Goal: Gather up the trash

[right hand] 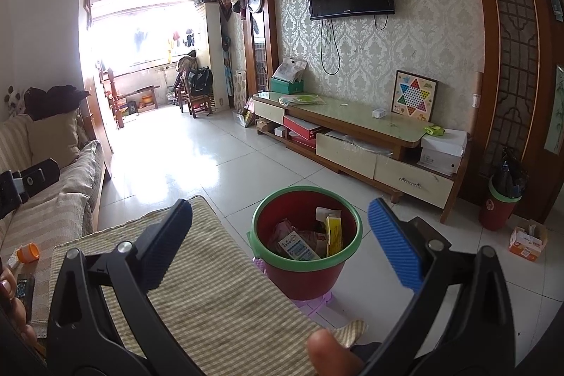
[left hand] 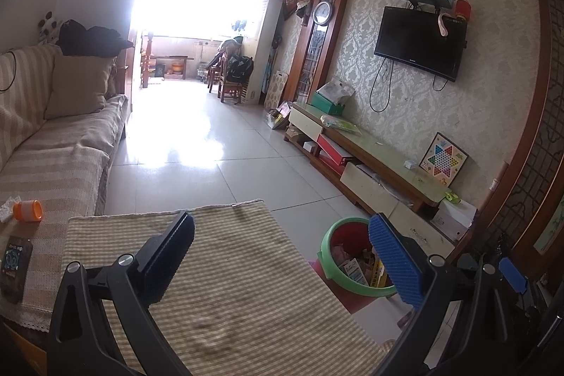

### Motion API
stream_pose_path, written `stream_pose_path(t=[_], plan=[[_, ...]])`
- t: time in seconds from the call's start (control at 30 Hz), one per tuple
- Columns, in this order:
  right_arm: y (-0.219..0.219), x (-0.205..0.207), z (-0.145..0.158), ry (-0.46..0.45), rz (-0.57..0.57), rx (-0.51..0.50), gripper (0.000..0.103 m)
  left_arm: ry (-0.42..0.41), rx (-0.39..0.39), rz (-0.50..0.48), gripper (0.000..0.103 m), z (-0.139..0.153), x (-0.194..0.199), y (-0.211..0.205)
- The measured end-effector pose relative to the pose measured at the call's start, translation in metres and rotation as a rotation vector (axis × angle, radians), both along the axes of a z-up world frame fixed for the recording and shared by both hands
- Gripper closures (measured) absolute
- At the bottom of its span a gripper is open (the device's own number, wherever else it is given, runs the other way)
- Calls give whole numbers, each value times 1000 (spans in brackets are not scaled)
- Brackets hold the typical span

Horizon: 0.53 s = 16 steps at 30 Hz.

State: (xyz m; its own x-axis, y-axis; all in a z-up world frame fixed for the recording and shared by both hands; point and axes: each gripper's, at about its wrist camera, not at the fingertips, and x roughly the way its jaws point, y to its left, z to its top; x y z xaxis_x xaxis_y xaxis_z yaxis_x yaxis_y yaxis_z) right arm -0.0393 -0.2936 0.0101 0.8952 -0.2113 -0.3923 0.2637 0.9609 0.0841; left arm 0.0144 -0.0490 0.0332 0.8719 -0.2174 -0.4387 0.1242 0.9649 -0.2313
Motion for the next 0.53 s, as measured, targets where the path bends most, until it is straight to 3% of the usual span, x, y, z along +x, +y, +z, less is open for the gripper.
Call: stream_pose_path(t=[0.23,0.37,0.53], plan=[[5,9,-8,30,14,-1,5,44,-22,14,8,-11,8,5],[10,13,-13,46,25,-4,5,43,19,56,8,-16,9,6],[14,22,-18,63,38,-4,5,49,12,78,8,-19,12,13]])
